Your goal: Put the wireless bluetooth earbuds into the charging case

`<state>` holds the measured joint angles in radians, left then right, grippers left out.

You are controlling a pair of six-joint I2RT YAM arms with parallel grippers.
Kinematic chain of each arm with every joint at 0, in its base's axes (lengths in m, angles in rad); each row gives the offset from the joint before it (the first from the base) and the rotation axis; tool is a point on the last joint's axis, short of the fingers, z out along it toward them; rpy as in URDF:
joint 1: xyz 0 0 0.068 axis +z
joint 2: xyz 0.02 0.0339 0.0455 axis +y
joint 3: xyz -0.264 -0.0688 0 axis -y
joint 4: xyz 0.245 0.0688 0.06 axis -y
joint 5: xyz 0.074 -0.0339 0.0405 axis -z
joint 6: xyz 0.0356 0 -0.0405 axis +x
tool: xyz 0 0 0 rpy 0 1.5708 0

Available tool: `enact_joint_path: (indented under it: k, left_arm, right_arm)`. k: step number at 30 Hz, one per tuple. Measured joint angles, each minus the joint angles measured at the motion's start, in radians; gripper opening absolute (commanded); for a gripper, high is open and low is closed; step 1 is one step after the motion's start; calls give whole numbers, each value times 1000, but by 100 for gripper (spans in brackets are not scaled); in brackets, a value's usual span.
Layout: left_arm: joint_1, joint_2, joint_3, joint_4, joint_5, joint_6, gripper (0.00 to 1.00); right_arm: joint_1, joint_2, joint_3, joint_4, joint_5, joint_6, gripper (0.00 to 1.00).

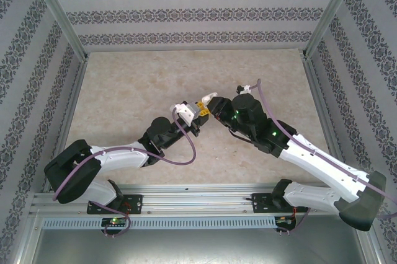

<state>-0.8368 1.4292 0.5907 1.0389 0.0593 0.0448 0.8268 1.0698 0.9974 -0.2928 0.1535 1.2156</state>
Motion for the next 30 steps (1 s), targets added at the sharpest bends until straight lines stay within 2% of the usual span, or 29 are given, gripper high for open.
enact_joint_path:
  k: [20, 30]
  left_arm:
    - [0, 26, 12, 10, 19, -18, 0]
    - [0, 26, 26, -23, 54, -23, 0]
  right_arm:
    - [0, 33, 118, -115, -5, -123, 42]
    - [-11, -27, 159, -212, -13, -213, 41]
